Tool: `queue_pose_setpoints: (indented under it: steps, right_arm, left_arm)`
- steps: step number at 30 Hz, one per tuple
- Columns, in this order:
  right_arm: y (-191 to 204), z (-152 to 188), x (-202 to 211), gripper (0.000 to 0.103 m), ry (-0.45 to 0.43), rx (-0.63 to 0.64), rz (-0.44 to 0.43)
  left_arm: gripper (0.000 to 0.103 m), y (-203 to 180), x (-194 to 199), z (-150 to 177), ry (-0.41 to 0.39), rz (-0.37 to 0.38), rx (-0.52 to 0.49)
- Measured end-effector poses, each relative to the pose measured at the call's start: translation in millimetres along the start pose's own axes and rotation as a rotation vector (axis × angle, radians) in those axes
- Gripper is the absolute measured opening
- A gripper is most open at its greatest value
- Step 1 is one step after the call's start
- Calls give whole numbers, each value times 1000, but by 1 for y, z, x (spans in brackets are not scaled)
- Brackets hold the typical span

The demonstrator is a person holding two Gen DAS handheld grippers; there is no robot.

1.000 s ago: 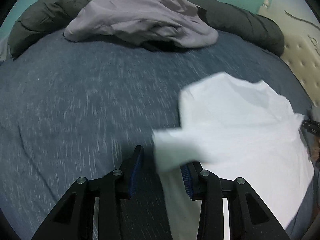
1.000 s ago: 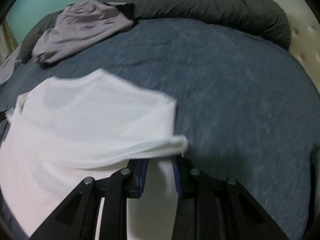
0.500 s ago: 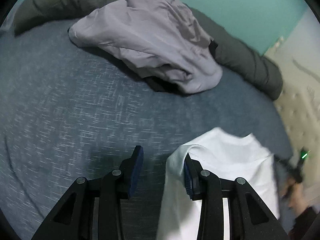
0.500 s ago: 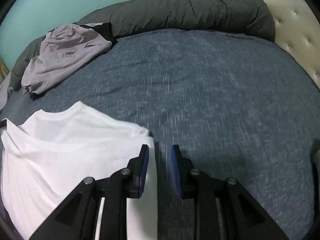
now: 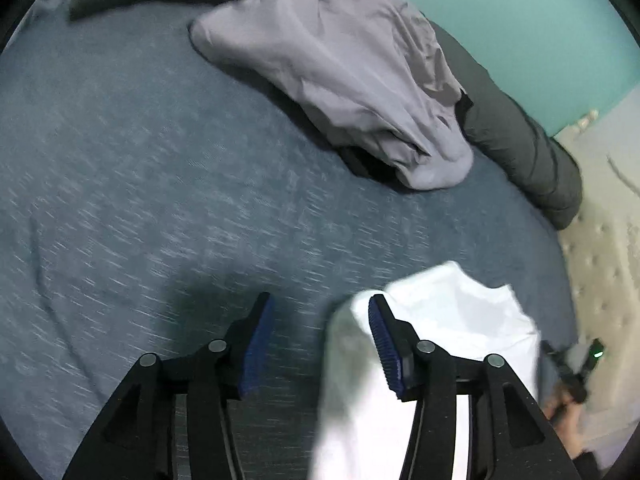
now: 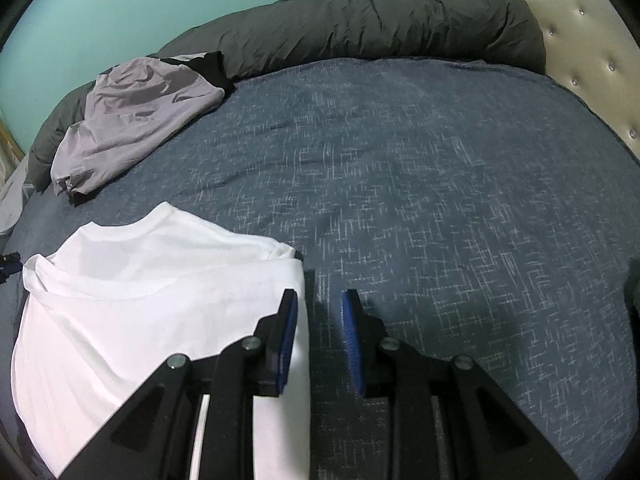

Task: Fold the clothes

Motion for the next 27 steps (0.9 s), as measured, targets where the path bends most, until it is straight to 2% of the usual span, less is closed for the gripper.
queue_pose_setpoints:
  steps: [5, 9, 14, 20, 21, 22, 24, 25, 26, 27]
  right_arm:
    - [5, -4, -2, 23, 4, 12, -12]
    - [8, -7, -7, 27, 11, 29, -14]
    - [5, -7, -18, 27, 28, 22, -5]
    - [16, -9, -27, 25, 18, 62, -27]
    - [19, -9, -27, 14, 13, 73, -32]
    - [21, -8, -27, 7, 14, 89, -29]
    - [23, -8, -26, 3, 6, 117, -15]
    - [24, -9, -23, 2, -10, 117, -22]
    - [24, -11, -19, 2, -35, 117, -20]
    - [24, -14, -16, 2, -47, 116, -21]
  left_arm:
    - [55, -3, -18, 22, 29, -3, -108]
    - [55, -7, -28, 32, 14, 2, -155]
    - [55, -21, -28, 23, -44, 54, -157]
    - [55, -32, -43, 15, -48, 68, -146]
    - [53, -32, -43, 15, -54, 71, -147]
    - [49, -33, -43, 15, -58, 75, -150]
    - [23, -36, -44, 14, -65, 81, -159]
    - [16, -37, -43, 14, -69, 82, -163]
    - [5, -37, -41, 14, -74, 84, -167]
    - [5, -37, -40, 14, -80, 83, -170]
Point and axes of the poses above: each gripper's, at about its wrist camera, not at the fingertips, and x roughly against the way its jaws point, y to its left, z to its underside, the point moved 10 cm from there along -x, roughly the way its jaws point, and after that the axes turned 11 degrees about -z, right-handed, at the moved point
